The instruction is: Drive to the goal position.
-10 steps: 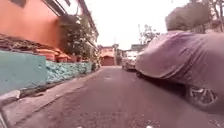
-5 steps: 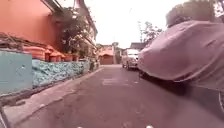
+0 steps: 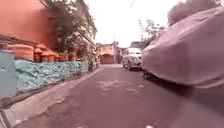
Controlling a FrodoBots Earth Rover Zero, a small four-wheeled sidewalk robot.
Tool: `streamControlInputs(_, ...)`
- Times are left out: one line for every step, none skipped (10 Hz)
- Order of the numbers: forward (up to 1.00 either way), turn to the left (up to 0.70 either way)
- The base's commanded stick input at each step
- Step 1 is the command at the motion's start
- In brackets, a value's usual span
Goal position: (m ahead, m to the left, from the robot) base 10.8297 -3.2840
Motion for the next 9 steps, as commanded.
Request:
streamControlInputs(0.97,0.0)
streamControlInputs(0.85,0.0)
streamControlInputs(0.85,0.0)
streamControlInputs(0.85,0.0)
streamControlInputs(0.85,0.0)
streamControlInputs(0.85,0.0)
streamControlInputs(0.85,0.0)
streamControlInputs(0.85,0.0)
streamControlInputs(0.85,0.0)
